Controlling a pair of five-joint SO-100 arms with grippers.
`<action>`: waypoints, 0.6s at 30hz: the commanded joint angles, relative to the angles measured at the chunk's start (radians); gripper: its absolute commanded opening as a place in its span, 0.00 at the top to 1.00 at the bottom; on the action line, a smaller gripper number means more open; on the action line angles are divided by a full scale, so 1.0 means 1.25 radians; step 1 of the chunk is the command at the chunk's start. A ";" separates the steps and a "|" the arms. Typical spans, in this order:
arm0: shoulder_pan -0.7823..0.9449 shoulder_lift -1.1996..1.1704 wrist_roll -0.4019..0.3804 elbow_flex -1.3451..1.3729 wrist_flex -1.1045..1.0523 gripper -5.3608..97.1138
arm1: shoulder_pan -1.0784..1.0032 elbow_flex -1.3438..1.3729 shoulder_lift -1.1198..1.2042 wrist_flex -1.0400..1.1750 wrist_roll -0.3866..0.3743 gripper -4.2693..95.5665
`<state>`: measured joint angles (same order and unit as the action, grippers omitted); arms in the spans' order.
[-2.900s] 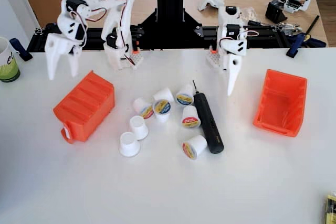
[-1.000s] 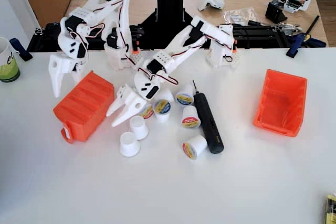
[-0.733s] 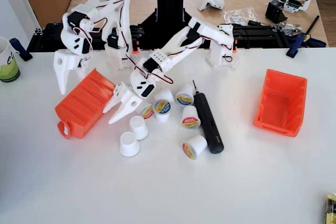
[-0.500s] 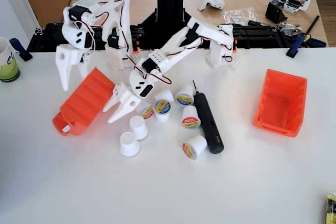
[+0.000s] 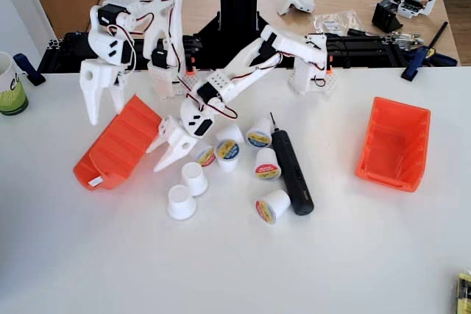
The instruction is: Sort the coffee pods, blue into left, red into right
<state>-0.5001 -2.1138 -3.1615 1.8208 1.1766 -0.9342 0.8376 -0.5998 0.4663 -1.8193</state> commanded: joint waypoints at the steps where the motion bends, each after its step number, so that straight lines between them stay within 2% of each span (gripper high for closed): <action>1: 0.011 -0.026 -0.242 -0.058 0.022 0.63 | -0.023 -0.047 -0.013 0.028 0.021 0.70; 7: 0.031 -0.031 -0.217 -0.069 0.038 0.63 | -0.054 -0.060 -0.022 0.125 0.069 0.69; 14: 0.037 -0.026 -0.217 -0.065 0.037 0.63 | -0.047 -0.239 -0.022 0.427 0.110 0.68; 18: 0.040 -0.023 -0.216 -0.063 0.037 0.63 | -0.004 -0.426 -0.020 0.623 0.118 0.70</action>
<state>-0.4602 -2.1215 -3.1523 1.7825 1.2210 -0.9741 0.5016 -0.5998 1.0937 -1.6858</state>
